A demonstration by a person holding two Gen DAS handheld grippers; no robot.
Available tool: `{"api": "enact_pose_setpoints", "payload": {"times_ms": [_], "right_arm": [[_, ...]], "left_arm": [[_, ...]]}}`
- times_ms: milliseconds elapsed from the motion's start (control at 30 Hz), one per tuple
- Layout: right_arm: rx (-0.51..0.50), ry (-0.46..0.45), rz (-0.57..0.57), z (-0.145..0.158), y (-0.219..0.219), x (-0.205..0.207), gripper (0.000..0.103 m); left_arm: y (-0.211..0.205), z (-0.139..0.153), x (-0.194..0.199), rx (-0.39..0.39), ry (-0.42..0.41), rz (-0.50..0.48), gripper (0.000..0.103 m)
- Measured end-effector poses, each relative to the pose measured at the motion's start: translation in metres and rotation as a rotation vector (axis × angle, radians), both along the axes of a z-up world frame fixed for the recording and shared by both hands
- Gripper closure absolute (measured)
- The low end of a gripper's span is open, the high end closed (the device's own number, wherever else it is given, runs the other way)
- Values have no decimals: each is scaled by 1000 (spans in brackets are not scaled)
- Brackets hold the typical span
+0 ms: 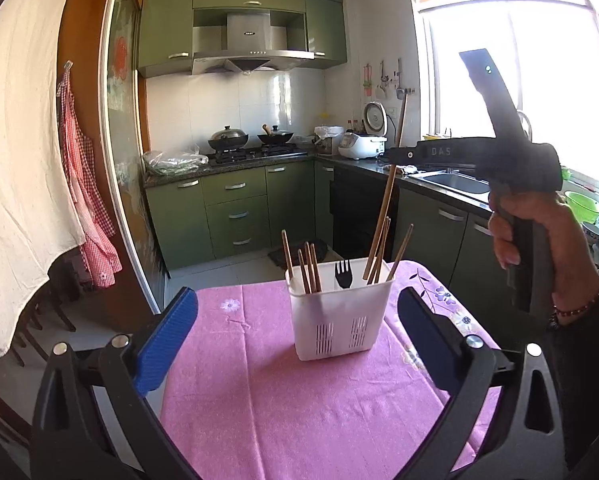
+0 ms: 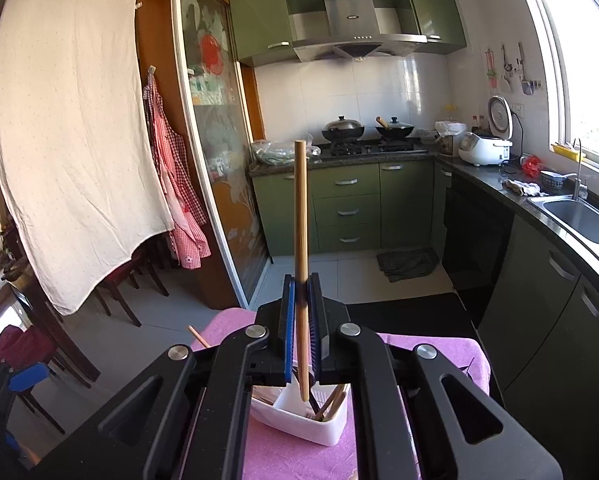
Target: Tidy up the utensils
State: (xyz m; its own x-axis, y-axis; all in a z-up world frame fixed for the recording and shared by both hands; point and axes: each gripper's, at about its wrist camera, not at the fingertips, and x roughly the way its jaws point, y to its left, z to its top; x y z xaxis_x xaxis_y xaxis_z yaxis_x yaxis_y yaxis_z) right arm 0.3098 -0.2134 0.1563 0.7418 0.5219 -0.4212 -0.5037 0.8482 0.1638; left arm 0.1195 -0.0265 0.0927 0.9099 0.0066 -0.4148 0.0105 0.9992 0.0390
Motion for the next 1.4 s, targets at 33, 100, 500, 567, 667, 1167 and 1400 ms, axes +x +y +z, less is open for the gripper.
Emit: {"api": "enact_pose_setpoints", "payload": {"times_ms": [33,100,500,567,667,1167,1400], "right_arm": [[-12,7,-4,-7,3,2,96],[-35,13,-10,-20,8,4,96],[-80,45,4,-69,16,3,84],[-62,7,10,-63,11,-14,77],[-36,-54,22,-49,-2,-47,75],[31,-80,-80,-129,-79,-214,5],[-78,-180,-131,-136,-60,-256,5]], "left_arm": [[2,-4,-1,-13,8,5,7],[5,-12,-3,-32,16,31,7],[19,-36,-1,-81,84,91,7],[18,-37,0,-81,87,91,7],[16,-40,2,-75,103,83,7],[17,-67,-30,-72,137,86,7],[16,-78,-48,-65,156,84,7]]}}
